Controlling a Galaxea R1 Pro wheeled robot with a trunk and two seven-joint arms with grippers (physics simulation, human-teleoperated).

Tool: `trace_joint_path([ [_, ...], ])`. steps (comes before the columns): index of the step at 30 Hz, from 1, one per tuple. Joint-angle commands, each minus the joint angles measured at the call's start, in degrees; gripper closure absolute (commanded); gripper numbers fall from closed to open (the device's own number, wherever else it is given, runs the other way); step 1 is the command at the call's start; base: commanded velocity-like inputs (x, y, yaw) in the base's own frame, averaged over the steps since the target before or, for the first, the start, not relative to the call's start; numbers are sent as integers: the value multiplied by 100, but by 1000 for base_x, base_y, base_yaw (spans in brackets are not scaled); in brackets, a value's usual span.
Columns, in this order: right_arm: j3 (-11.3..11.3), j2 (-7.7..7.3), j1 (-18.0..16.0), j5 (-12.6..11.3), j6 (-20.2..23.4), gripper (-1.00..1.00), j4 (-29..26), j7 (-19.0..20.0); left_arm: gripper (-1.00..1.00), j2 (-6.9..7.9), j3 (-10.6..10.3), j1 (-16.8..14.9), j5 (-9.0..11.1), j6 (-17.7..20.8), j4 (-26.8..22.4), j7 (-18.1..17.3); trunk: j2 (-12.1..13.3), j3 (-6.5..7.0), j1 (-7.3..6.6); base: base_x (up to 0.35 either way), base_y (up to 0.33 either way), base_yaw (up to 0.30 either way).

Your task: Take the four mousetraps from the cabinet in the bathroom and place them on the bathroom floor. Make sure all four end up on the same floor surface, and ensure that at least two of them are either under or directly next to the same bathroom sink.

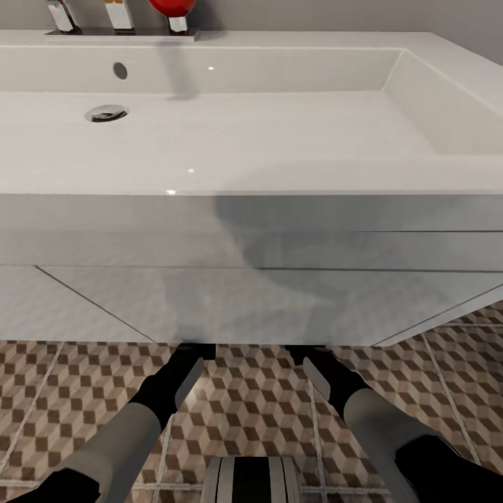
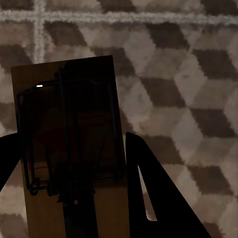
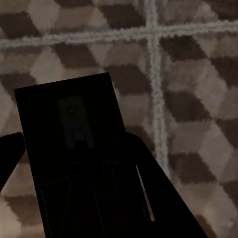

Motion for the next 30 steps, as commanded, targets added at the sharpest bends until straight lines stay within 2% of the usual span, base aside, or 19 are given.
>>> trace_joint_path([
  [1,37,-5,-229,-56,37,100,-14,-51,100,5,-26,-27,44,24,-12,57,-2,-2,-1,0,0,0],
  [3,37,-5,-228,-56,37,100,-14,-51,100,5,-27,-25,44,24,-12,57,-2,-2,-1,0,0,0],
  [7,37,-5,-227,-56,37,100,-14,-51,100,5,-28,-24,44,22,-12,57,-7,-91,9,0,0,0],
  [30,34,-5,-226,-82,74,100,33,-51,100,8,-20,-26,44,22,2,57,-7,-91,9,0,0,0],
])
